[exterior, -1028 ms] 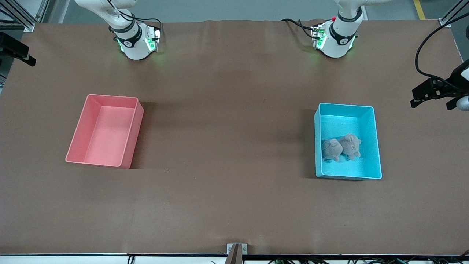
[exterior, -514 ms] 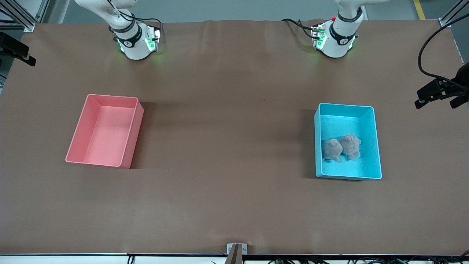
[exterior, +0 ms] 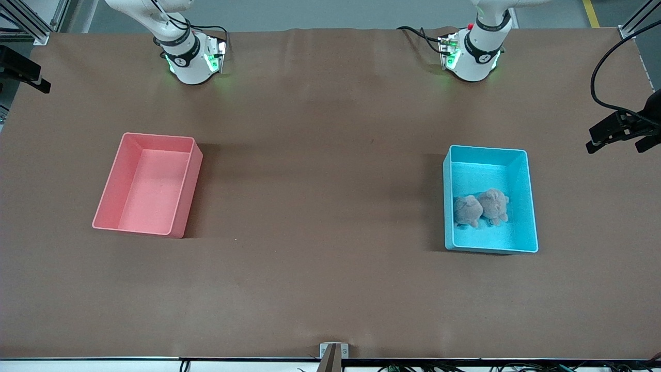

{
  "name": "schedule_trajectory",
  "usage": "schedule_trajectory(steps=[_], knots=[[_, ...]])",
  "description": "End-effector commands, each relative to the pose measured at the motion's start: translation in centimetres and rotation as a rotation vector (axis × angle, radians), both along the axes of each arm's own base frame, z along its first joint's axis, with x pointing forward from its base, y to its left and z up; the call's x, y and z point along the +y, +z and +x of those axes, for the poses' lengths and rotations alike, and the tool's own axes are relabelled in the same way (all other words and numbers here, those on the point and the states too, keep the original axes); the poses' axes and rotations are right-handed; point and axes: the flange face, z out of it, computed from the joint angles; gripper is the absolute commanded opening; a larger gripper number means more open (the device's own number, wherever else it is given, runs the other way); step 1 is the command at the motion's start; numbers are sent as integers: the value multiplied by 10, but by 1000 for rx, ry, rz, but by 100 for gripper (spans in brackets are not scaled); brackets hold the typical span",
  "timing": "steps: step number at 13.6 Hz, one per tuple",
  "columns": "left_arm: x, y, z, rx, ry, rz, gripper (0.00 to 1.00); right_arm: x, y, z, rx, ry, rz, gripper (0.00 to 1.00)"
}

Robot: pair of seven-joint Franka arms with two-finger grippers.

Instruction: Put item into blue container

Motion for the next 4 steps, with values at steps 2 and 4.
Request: schedule_trajectory(steps=[2, 4], knots=[[1, 2, 0, 4, 11, -14, 100, 2, 4, -9, -6, -3, 12, 100], [1, 1, 0, 5, 10, -14, 100, 2, 4, -9, -6, -3, 12, 100]])
